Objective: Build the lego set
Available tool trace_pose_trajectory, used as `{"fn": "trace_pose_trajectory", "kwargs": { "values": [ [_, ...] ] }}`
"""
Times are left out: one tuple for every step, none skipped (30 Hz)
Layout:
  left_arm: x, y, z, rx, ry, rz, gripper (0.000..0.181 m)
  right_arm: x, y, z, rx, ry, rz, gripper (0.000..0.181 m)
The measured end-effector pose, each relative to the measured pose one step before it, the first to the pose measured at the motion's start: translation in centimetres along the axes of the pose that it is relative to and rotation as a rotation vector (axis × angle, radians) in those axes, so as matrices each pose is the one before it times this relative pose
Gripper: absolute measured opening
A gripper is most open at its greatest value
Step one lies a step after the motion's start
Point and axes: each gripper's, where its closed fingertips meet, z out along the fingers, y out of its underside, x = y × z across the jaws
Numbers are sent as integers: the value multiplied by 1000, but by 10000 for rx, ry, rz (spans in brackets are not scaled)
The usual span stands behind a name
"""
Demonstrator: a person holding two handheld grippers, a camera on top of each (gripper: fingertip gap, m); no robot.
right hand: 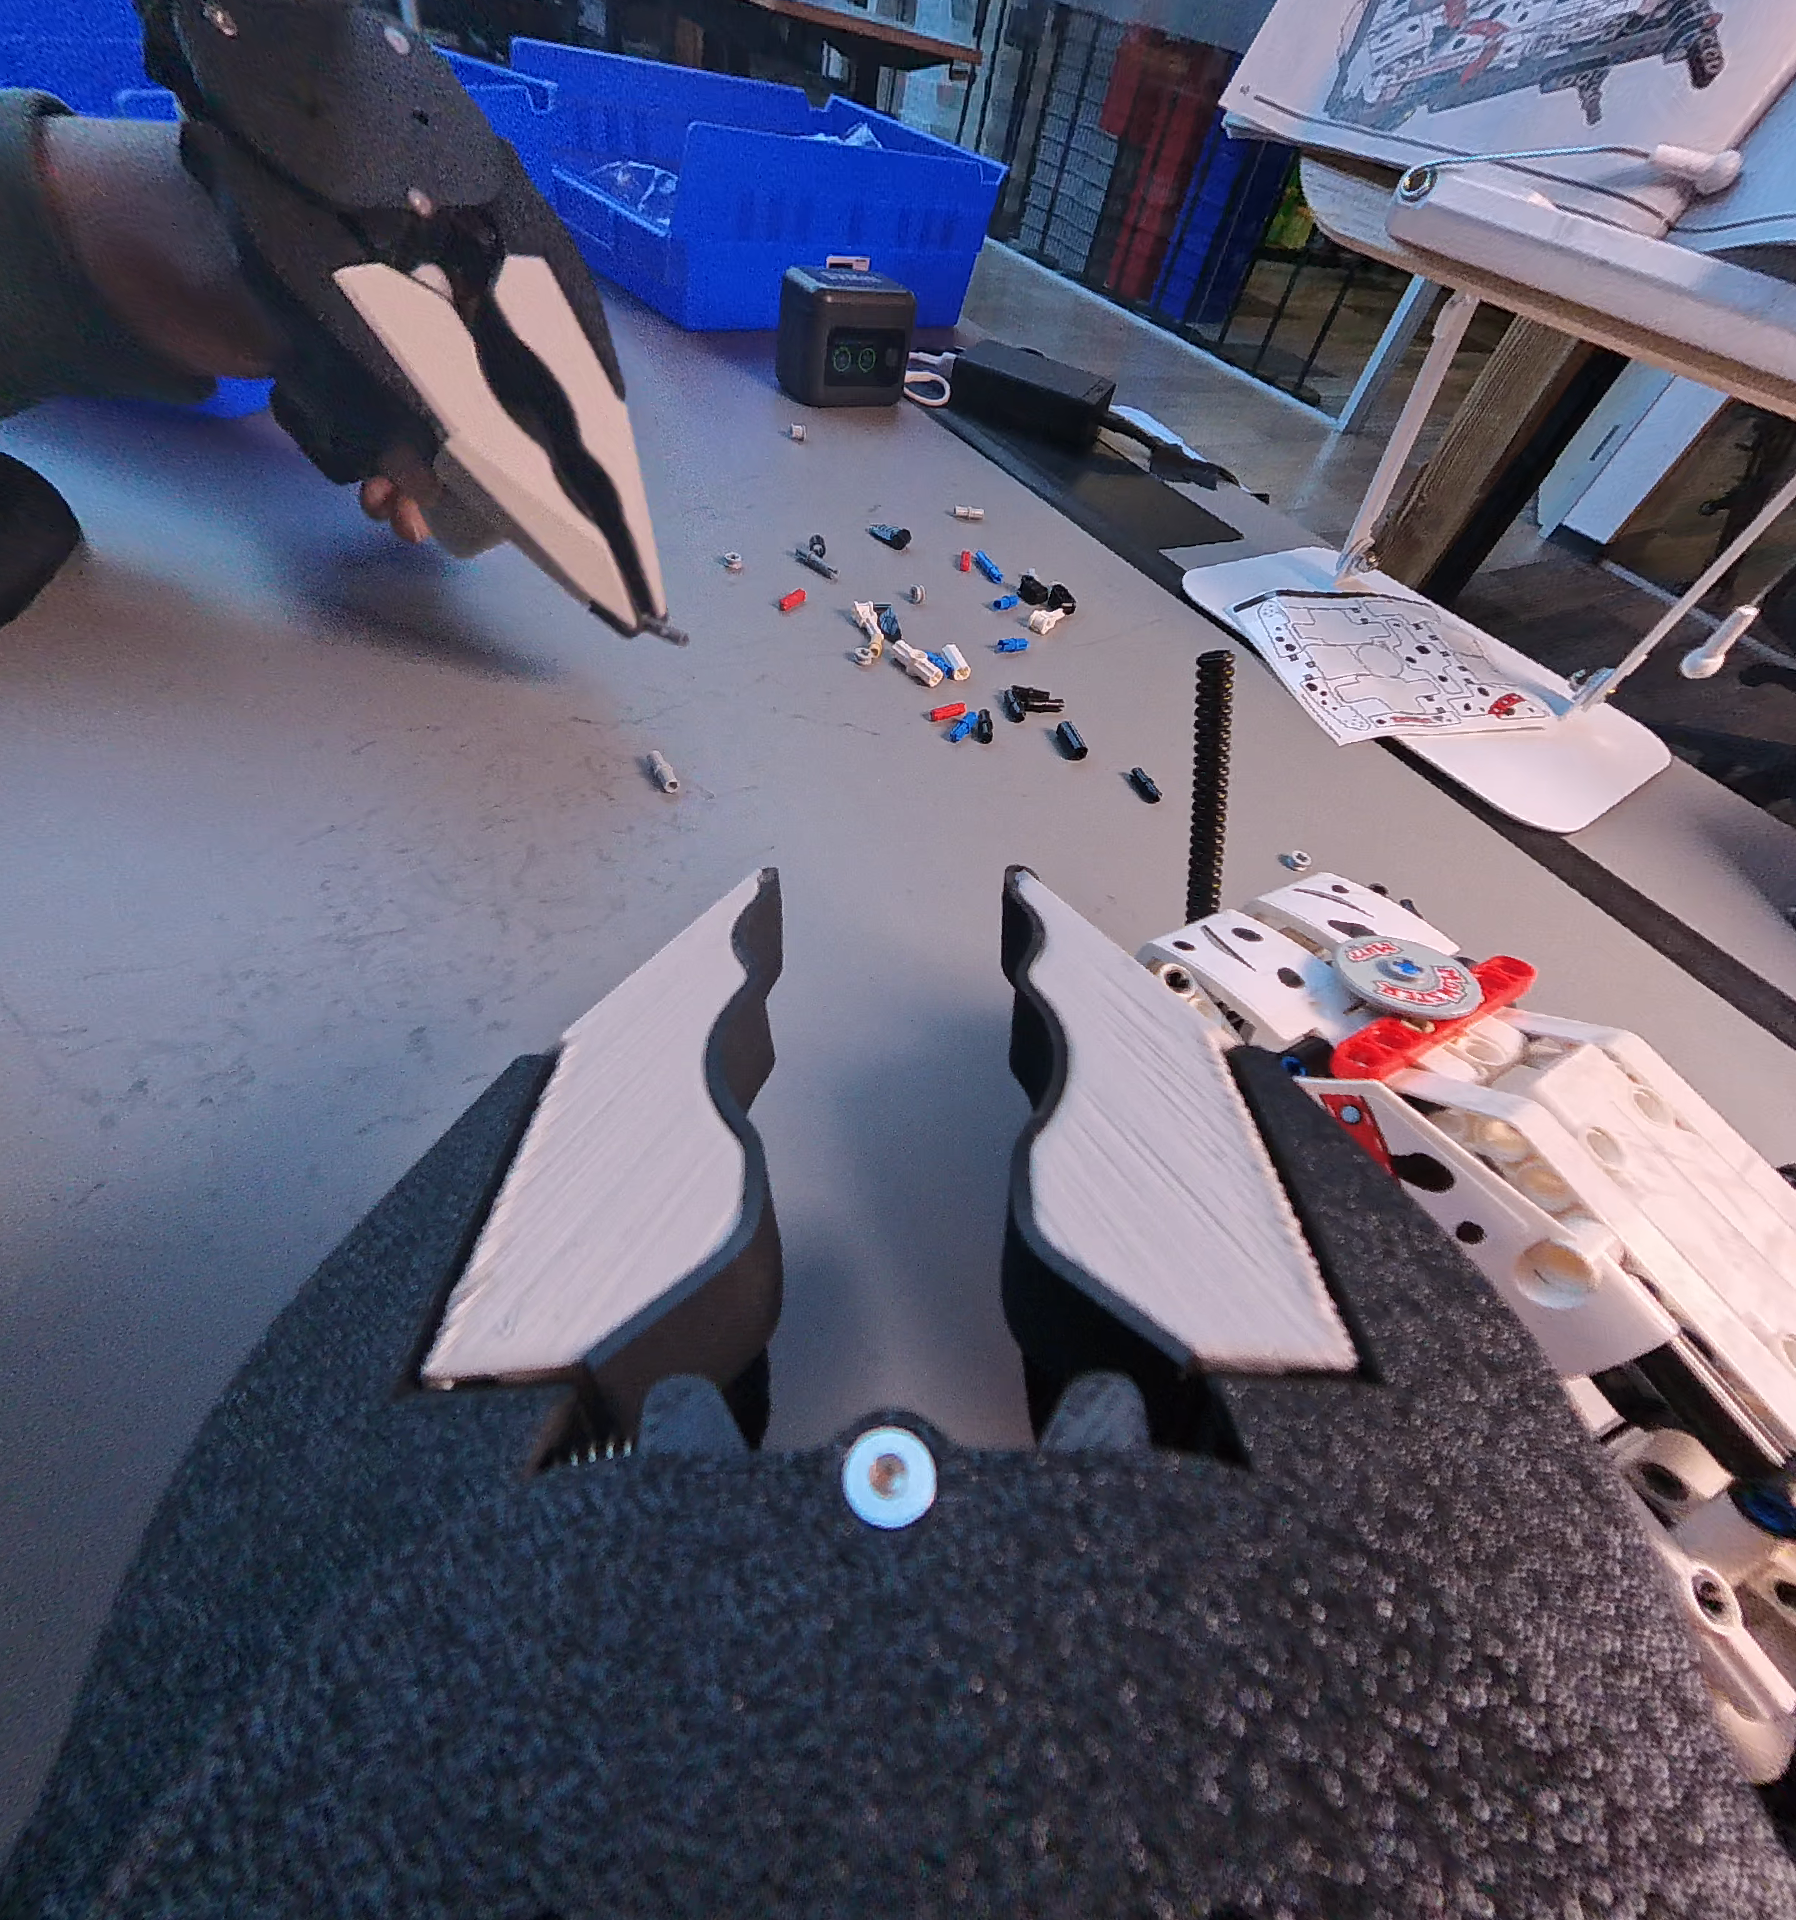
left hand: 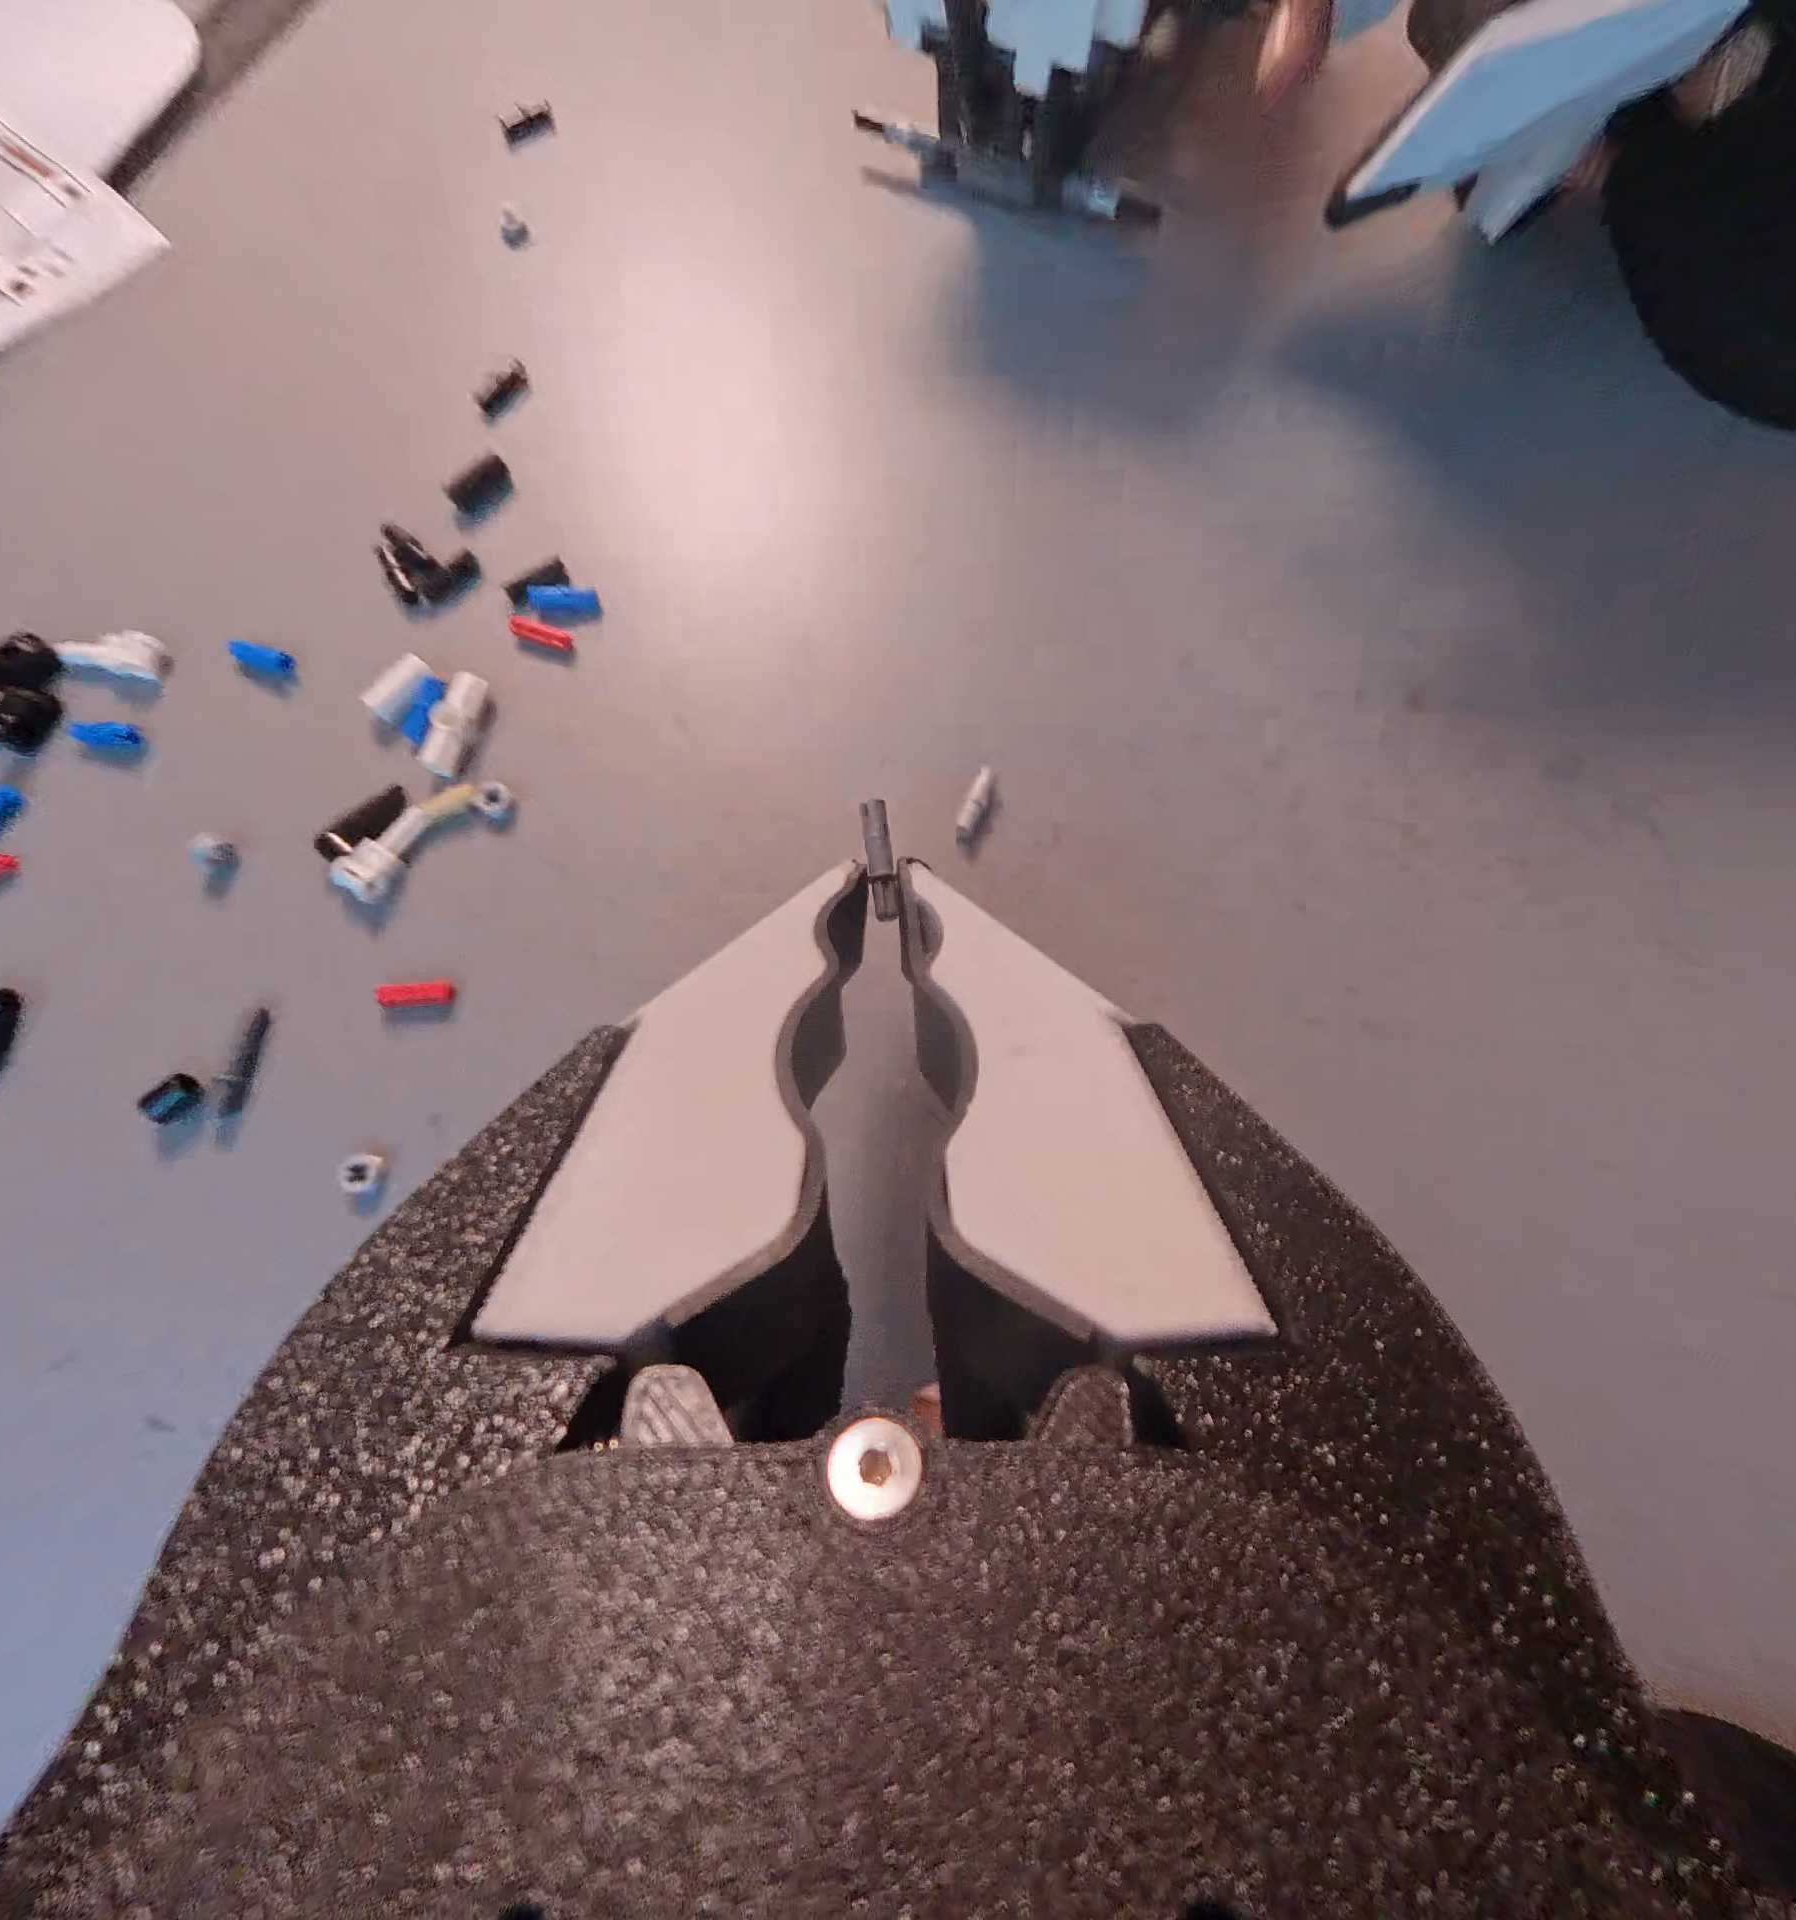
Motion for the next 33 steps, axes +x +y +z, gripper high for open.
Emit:
{"fn": "trace_pose_trajectory", "kwargs": {
  "values": [
    [488,717,267,-324,62,62,5,-18,29,38,-23,3,-23,42],
    [261,484,213,-225,1,90,5,-14,16,28,-20,11,-26,42],
    [215,323,178,-174,43,75,5,-2,23,32,-18,22,-24,42],
    [123,265,161,-173,43,36,5,-16,9,14,-13,19,-23,42],
    [27,313,168,-223,6,30,5,3,14,13,-13,21,-19,41],
    [8,332,183,-222,-6,60,5,23,17,5,-11,27,-8,41],
    [95,271,173,-157,32,52,6,19,2,6,-5,20,0,41],
    [79,-169,-22,123,47,-23,5,20,14,0,-4,18,5,41],
    [91,112,30,-44,80,-73,5,24,-10,-2,2,13,10,41],
    [17,-26,-19,56,35,-22,6,30,7,0,0,8,15,41],
    [81,-13,-2,51,68,-1,7,25,12,13,-8,4,16,41],
    [161,-20,-25,72,152,-64,11,12,7,14,-6,-1,12,41],
    [56,-62,-22,116,131,-162,17,6,1,17,-3,-2,3,41],
    [-277,-139,-45,194,-15,-233,28,-4,3,-1,-2,-4,-3,41],
    [-327,-258,-122,300,13,-222,35,-25,-14,-3,9,-8,-8,41],
    [-251,-495,-239,447,97,-181,37,-29,-32,-26,21,-13,-14,41],
    [-521,-685,-341,520,-44,-252,38,-49,-28,-29,27,-26,-15,41],
    [-788,-802,-371,529,-162,-294,41,-53,-37,-31,28,-35,-11,41],
    [-901,-925,-363,520,-205,-253,43,-43,-28,-26,23,-40,-5,41],
    [-957,-957,-310,470,-226,-194,45,-45,-23,-28,19,-39,-2,41],
    [-979,-897,-191,369,-228,-119,47,-50,-25,-19,19,-41,2,41],
    [-1054,-681,-37,192,-245,-42,48,-45,-21,-21,16,-38,0,41],
    [-1160,-418,105,9,-289,7,49,-53,-26,-19,17,-39,-4,41],
    [-1218,-318,256,-74,-318,-4,48,-69,-30,-26,21,-39,2,41],
    [-1083,-327,417,-109,-255,-17,48,-64,-26,-27,21,-44,15,41],
    [-861,-406,544,-81,-168,-37,47,-64,-38,-28,23,-41,23,41],
    [-675,-375,662,-118,-112,-21,47,-46,-45,-33,21,-30,22,41],
    [-579,-289,762,-148,-106,33,46,-8,-25,-51,19,-9,16,41],
    [-560,-167,823,-191,-125,68,45,41,-21,-61,19,17,11,41],
    [-559,25,847,-256,-142,78,44,72,-27,-73,22,24,9,41],
    [-633,120,825,-240,-180,53,43,113,-12,-71,22,38,20,42],
    [-692,212,768,-239,-207,-29,43,168,-30,-69,32,66,41,43],
    [-675,167,652,-177,-174,-80,42,186,-51,-63,44,74,76,45]
  ]
}}
